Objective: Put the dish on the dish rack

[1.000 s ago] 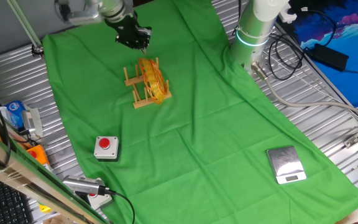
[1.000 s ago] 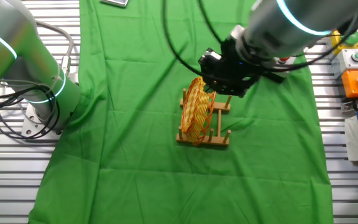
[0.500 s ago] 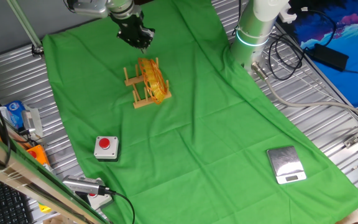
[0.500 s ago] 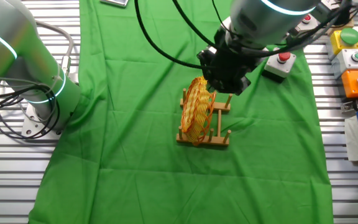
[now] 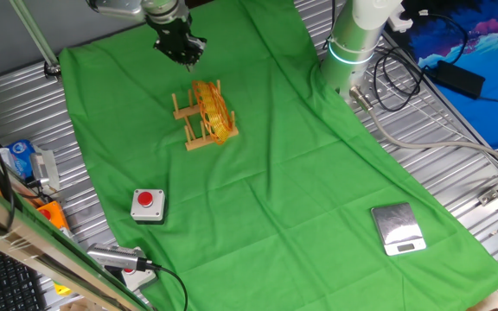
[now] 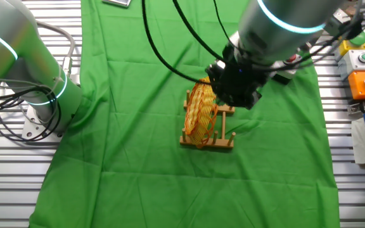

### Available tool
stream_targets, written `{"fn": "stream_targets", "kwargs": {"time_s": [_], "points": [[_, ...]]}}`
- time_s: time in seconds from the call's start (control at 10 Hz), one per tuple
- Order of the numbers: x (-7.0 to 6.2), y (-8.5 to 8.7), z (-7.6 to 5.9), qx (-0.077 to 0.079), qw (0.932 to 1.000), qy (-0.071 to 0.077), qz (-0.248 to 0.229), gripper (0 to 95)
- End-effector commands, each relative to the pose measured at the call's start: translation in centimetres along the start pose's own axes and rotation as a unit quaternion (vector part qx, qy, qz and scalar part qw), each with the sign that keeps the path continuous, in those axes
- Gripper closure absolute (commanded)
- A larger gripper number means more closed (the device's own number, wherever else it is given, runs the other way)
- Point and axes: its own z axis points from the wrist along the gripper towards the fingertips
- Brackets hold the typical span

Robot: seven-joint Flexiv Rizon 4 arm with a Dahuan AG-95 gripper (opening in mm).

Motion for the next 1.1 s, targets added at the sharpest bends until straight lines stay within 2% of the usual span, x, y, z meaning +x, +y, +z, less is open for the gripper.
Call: {"fn": "stream_targets", "kwargs": {"time_s": [0.1, 0.3, 0.7, 0.8, 0.9, 1.0, 1.1], "points": [[0.3, -1.8, 0.3, -0.003, 0.9996, 0.000, -0.028, 95.0], [0.4, -3.2, 0.5, -0.001, 0.9986, 0.003, -0.052, 95.0], [1.1, -3.6, 0.1, 0.001, 0.9975, 0.006, -0.071, 95.0], [1.2, -3.5, 0.1, -0.001, 0.9982, 0.013, -0.059, 95.0], [1.2, -3.5, 0.1, -0.010, 0.9996, 0.009, -0.023, 95.0], [1.2, -3.5, 0.1, -0.008, 0.9999, 0.009, -0.012, 95.0], [1.2, -3.5, 0.1, 0.002, 0.9990, 0.008, 0.045, 95.0]]}}
